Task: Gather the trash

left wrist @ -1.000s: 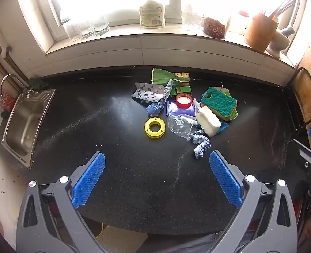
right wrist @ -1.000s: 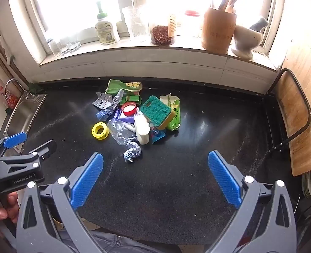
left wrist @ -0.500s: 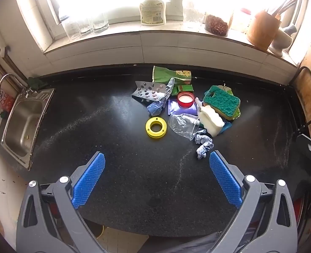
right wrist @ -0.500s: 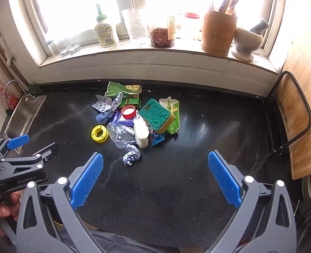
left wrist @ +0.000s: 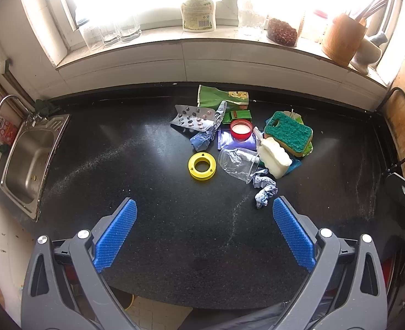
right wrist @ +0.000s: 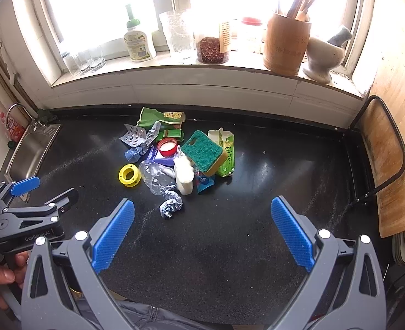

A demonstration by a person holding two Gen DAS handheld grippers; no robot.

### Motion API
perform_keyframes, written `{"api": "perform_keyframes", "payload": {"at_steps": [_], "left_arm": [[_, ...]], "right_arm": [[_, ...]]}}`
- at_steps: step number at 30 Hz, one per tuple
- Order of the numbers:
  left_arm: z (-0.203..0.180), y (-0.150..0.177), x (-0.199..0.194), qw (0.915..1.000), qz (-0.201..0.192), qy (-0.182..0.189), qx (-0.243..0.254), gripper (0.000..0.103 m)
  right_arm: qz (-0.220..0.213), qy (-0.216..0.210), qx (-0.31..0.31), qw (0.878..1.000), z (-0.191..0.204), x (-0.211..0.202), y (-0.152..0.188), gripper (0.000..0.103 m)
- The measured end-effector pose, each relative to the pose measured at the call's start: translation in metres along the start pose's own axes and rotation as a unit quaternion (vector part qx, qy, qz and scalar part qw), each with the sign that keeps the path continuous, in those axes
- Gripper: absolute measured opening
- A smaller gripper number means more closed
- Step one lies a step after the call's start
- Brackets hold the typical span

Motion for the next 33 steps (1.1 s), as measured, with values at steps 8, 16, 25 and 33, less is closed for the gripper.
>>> {"api": "perform_keyframes", "payload": {"at_steps": [8,16,25,33], "left_arm": [[-0.0023,0.0029,0.0038,1.0000,0.001,0.004,0.000,0.096],[-0.0030,0.0036,0.0033,1.0000,0.002,0.004,-0.002,0.096],[-0.0018,0.0063,0.0049,1.0000,0.005,0.006,-0.005,0.096],[-0.0016,0.0070,0.0054,0.9999,0.006,0.007,-0.006,0.096]], "right_arm": [[0.001,0.000,0.000,1.000,0.0000,0.0002,0.0004,0.097],[0.000,-0.001,0.000,1.000,0.0004,0.0002,0.0008,0.097],[0.001,-0.001,-0.003,1.000,0.0020,0.0014,0.0020,0.097],[0.002,-0.001,-0.004,1.000,0.0039,0.0027,0.0019,0.097]]}}
Point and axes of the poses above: each gripper's, at about its wrist camera, not at the fingertips, and x roughly the way its jaws point, z to its left, y to its underside, the point moved 2 cm from there along x, roughly the way its jaws point, and after that the axes turned 12 degrees about x, right-handed, at the moved point
